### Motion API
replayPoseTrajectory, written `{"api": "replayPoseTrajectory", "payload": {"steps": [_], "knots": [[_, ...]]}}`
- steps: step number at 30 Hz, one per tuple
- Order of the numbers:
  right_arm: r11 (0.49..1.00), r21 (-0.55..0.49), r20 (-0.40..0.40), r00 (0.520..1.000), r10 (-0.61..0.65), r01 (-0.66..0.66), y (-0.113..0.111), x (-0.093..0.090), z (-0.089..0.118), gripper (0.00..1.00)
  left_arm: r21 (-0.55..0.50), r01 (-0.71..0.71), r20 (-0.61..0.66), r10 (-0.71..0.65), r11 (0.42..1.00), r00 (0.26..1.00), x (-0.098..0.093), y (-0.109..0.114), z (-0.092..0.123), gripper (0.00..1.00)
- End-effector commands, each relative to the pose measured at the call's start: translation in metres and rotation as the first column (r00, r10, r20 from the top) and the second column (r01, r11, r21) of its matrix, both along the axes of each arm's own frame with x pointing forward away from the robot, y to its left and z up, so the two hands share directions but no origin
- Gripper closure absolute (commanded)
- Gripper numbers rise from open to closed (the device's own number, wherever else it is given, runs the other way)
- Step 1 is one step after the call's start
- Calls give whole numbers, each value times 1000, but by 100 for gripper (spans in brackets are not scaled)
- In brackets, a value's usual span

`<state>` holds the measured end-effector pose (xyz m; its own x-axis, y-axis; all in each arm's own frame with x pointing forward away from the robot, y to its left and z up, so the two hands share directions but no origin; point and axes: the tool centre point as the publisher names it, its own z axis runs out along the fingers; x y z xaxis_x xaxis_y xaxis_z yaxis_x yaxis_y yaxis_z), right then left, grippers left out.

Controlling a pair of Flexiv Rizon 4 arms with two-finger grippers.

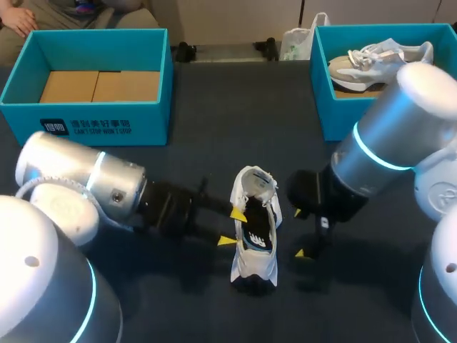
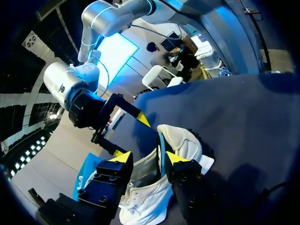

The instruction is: Take the shoe out of the shoebox, open the shoe tongue, remove and reinsert the insole, then place the shoe into the shoebox

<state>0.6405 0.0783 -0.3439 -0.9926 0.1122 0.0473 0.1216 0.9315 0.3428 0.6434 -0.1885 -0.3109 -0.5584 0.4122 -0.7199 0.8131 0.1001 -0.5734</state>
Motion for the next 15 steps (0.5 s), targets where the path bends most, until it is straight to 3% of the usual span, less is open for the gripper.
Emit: {"api": "replayPoseTrajectory", "payload": {"steps": [1, 6, 9, 15], "knots": [[1000, 7, 13, 1000, -19, 19, -41, -13, 27, 0, 93, 61, -1, -61, 994, 998, 4, 15, 17, 56], [998, -29, 7, 999, -49, 49, -72, -19, 35, 0, 162, 113, 19, -117, 980, 993, 11, 24, 30, 58], [1000, 12, 37, 999, -17, 17, -85, -23, 41, 0, 217, 142, 24, -151, 966, 988, 15, 29, 36, 58], [1000, 13, 34, 999, -16, 15, -87, -23, 42, 0, 311, 202, 39, -225, 929, 974, 30, 36, 54, 58]]}}
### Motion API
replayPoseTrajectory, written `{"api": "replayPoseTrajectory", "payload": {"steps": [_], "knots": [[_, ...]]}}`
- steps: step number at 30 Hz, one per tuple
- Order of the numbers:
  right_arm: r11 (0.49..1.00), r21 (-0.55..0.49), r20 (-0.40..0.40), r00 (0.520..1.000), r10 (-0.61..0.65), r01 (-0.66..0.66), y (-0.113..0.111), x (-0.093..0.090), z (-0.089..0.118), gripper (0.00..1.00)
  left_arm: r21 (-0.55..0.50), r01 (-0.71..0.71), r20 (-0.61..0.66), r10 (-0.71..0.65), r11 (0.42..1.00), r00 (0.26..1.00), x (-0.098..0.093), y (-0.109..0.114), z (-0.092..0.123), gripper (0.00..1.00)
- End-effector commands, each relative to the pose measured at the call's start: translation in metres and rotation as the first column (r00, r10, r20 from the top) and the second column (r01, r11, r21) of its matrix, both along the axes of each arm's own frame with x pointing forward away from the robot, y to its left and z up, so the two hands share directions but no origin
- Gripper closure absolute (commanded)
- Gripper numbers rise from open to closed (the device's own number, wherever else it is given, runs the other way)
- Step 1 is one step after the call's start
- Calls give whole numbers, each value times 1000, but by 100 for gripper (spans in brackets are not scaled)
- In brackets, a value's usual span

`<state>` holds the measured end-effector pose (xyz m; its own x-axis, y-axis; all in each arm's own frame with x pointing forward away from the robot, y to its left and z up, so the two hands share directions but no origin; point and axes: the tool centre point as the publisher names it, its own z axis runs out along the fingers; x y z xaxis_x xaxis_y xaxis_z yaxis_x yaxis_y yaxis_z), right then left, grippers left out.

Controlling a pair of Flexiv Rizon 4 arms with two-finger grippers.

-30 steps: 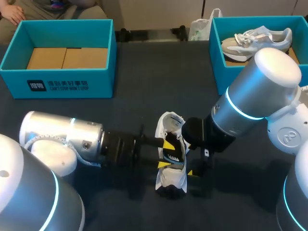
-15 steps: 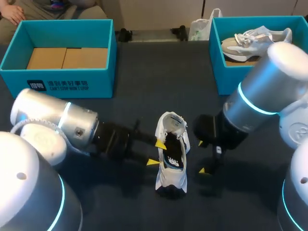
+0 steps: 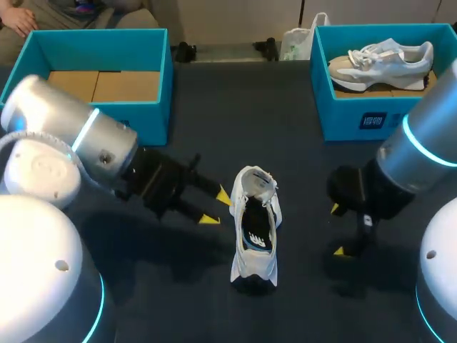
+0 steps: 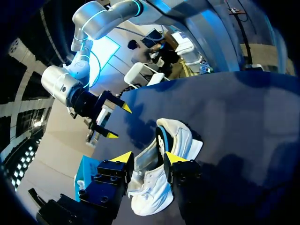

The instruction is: Take the shoe out of the shoebox, open the shoe tongue, remove and reinsert the insole, then place the shoe into the shoebox

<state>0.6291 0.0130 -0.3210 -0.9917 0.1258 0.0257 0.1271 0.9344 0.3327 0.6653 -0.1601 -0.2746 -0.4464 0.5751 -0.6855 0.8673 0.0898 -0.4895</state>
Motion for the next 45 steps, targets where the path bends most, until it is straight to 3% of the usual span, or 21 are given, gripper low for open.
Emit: {"api": "replayPoseTrajectory", "payload": {"steps": [1, 14, 18, 22, 38, 41, 42, 45], "knots": [[1000, 26, 14, 1000, -2, 2, -22, -12, 19, 0, 176, 112, -9, -112, 978, 994, 11, 9, 20, 58], [1000, 24, 12, 1000, -9, 8, -22, -10, 20, 0, 380, 288, 2, -312, 879, 950, 35, 13, 34, 60], [999, 25, 28, 998, -49, 48, -37, -1, 28, 0, 445, 331, 7, -373, 832, 928, 36, 11, 38, 61], [997, 31, 24, 997, -71, 70, -49, 2, 33, 0, 479, 353, 9, -407, 804, 914, 39, 10, 40, 61], [997, 31, 24, 997, -71, 70, -49, 2, 33, 0, 598, 439, 4, -550, 671, 835, 51, -3, 45, 65], [997, 31, 24, 997, -71, 70, -49, 2, 33, 0, 619, 453, 0, -577, 641, 817, 55, -6, 44, 85], [997, 31, 24, 997, -71, 70, -49, 2, 33, 0, 633, 460, 2, -595, 623, 804, 56, -8, 43, 100], [997, 31, 24, 997, -71, 70, -49, 2, 33, 0, 659, 476, -3, -630, 583, 776, 56, -11, 43, 100]]}}
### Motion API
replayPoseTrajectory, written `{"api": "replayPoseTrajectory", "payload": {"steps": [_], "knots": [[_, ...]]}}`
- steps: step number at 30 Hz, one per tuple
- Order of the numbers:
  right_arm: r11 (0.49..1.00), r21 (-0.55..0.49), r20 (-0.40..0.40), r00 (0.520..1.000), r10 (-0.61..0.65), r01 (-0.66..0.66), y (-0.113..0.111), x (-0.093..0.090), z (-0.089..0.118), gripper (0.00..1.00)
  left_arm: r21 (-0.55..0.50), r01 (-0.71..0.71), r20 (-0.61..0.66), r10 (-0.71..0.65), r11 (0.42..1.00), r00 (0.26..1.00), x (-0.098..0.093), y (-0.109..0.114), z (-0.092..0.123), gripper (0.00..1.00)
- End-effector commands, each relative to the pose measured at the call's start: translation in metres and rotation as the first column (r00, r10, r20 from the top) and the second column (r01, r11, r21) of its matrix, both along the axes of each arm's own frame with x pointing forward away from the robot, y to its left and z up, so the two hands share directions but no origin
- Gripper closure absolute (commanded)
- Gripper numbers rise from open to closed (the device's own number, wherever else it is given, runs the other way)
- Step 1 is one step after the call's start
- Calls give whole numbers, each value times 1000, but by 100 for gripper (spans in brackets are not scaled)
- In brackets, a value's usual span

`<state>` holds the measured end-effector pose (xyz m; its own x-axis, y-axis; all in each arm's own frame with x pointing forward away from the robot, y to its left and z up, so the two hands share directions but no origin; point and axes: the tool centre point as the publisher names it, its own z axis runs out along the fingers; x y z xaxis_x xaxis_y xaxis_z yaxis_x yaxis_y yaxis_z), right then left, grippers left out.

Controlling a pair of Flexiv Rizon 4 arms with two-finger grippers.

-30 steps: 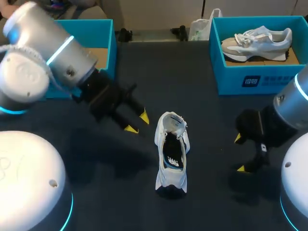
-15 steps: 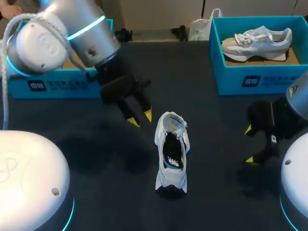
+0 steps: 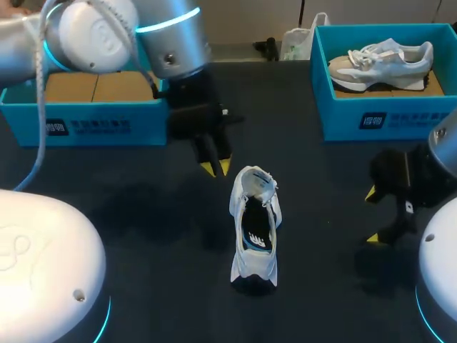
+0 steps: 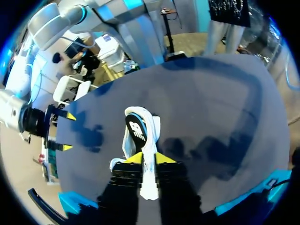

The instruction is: Take the shoe out of the shoebox, open the shoe tongue, remove and reinsert the insole, then place the shoe into the shoebox

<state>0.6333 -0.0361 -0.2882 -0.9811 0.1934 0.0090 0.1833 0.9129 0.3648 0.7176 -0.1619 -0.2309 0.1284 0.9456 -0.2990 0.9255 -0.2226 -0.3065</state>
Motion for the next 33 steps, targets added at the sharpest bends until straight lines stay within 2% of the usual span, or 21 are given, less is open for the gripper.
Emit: {"api": "replayPoseTrajectory", "payload": {"steps": [1, 4, 21, 26, 33], "knots": [[1000, -1, 3, 1000, -2, 2, 0, -2, 0, 0, 173, 90, 35, -98, 981, 995, 4, -11, -1, 100], [1000, -1, 3, 1000, -2, 2, 0, -2, 0, 0, 153, 99, 33, -106, 983, 994, 4, -17, -3, 100], [1000, -1, 3, 1000, -2, 2, 0, -2, 0, 0, 151, 107, 36, -114, 983, 993, 3, -17, -4, 100], [1000, -1, 3, 1000, -2, 2, 0, -2, 0, 0, 147, 151, 56, -161, 977, 985, -11, -19, -9, 100], [1000, -1, 3, 1000, -2, 2, 0, -2, 0, 0, 146, 208, 18, -213, 967, 977, -36, -21, -16, 100]]}}
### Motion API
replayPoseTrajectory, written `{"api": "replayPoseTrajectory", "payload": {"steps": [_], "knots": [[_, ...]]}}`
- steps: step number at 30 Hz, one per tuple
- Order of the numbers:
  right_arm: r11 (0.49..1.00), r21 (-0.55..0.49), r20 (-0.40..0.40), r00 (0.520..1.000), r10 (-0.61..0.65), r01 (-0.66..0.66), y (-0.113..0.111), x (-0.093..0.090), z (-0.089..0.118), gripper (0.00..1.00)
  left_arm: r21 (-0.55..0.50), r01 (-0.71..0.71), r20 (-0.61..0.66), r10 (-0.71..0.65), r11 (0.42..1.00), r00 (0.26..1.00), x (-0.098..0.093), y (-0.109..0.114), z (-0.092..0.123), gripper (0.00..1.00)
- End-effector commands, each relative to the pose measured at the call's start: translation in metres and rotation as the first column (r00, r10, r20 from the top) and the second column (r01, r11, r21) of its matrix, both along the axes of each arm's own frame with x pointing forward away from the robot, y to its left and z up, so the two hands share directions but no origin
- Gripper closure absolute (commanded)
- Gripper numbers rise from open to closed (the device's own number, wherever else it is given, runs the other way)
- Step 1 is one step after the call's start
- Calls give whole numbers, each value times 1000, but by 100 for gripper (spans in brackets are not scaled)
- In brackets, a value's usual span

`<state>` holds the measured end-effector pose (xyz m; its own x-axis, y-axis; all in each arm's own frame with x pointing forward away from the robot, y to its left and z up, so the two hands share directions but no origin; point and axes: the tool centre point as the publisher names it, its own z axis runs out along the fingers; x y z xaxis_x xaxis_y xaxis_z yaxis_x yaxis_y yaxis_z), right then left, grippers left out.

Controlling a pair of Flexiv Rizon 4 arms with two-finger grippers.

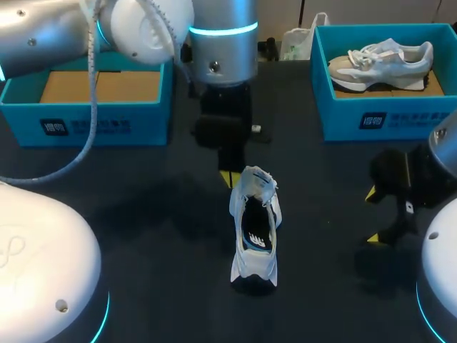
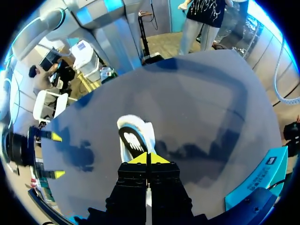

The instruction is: Take the shoe out of the shoebox, open the shoe tongue, remove and reinsert the insole, then place the shoe into the shoebox

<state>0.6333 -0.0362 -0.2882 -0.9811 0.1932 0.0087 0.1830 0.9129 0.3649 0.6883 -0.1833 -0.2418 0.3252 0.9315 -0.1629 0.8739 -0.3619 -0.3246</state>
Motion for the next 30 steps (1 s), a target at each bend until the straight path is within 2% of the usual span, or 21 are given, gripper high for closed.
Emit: {"api": "replayPoseTrajectory", "payload": {"steps": [1, 9, 18, 25, 30], "knots": [[1000, -1, 2, 1000, -2, 2, 0, -2, 0, 0, 5, 11, 8, -11, 1000, 1000, -7, 0, -5, 100], [1000, -1, 2, 1000, -2, 2, 0, -2, 0, 0, 5, 11, 8, -11, 1000, 1000, -7, 0, -5, 100], [1000, -1, 2, 1000, -2, 2, 0, -2, 0, 0, 61, 38, 18, -39, 997, 999, -33, -26, -43, 100], [1000, -1, 2, 1000, -2, 2, 0, -2, 0, 0, 103, 26, 89, -35, 994, 995, -35, -35, -61, 100], [1000, -1, 2, 1000, -2, 2, 0, -2, 0, 0, 128, 12, 74, -22, 992, 997, -31, -35, -76, 100]]}}
